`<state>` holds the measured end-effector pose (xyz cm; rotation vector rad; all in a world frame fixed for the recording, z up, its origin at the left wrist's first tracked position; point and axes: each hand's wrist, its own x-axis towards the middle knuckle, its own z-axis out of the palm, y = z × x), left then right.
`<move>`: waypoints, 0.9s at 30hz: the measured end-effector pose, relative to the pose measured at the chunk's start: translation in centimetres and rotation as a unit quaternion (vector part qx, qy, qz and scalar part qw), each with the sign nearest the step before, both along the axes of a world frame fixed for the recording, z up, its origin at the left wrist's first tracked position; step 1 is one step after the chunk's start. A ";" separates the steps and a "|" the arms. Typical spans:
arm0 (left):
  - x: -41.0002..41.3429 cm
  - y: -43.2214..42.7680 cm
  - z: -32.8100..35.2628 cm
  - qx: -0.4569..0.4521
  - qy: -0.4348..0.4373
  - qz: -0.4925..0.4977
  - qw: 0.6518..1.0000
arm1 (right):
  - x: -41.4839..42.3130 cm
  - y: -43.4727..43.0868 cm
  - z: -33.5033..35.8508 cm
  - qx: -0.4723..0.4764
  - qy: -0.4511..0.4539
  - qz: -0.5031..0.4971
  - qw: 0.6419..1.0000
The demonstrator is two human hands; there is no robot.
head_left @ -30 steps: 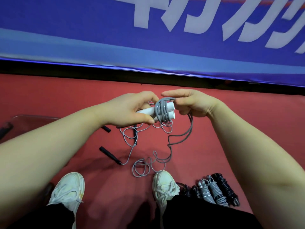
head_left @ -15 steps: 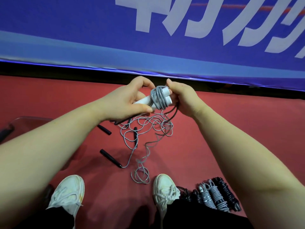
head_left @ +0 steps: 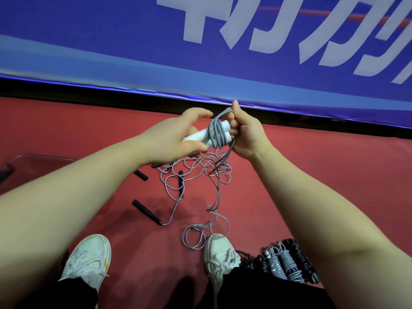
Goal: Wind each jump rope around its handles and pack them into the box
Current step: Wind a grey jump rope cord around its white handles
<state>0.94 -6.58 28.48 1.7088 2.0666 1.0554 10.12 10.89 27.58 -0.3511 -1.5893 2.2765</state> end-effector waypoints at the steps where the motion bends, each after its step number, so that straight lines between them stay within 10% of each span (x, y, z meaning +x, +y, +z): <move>1: 0.1 -0.1 0.0 -0.008 0.035 0.006 0.999 | 0.0 0.0 0.0 0.011 -0.013 -0.001 1.000; 5: 0.0 -0.7 0.0 -0.026 0.055 -0.045 0.997 | -0.4 1.0 -0.3 0.151 -0.070 0.003 0.986; 12: 0.6 -0.3 0.7 0.082 -0.231 -0.071 0.967 | 0.0 -0.4 -1.7 0.302 -0.124 0.050 0.944; 18: -1.7 0.2 1.2 0.164 -0.345 0.096 0.919 | -1.0 -1.9 -3.4 0.586 -0.074 -0.098 0.801; 27: -4.9 0.0 -1.6 0.115 -0.280 0.188 0.934 | -2.2 -3.4 -2.4 0.382 -0.166 -0.017 0.909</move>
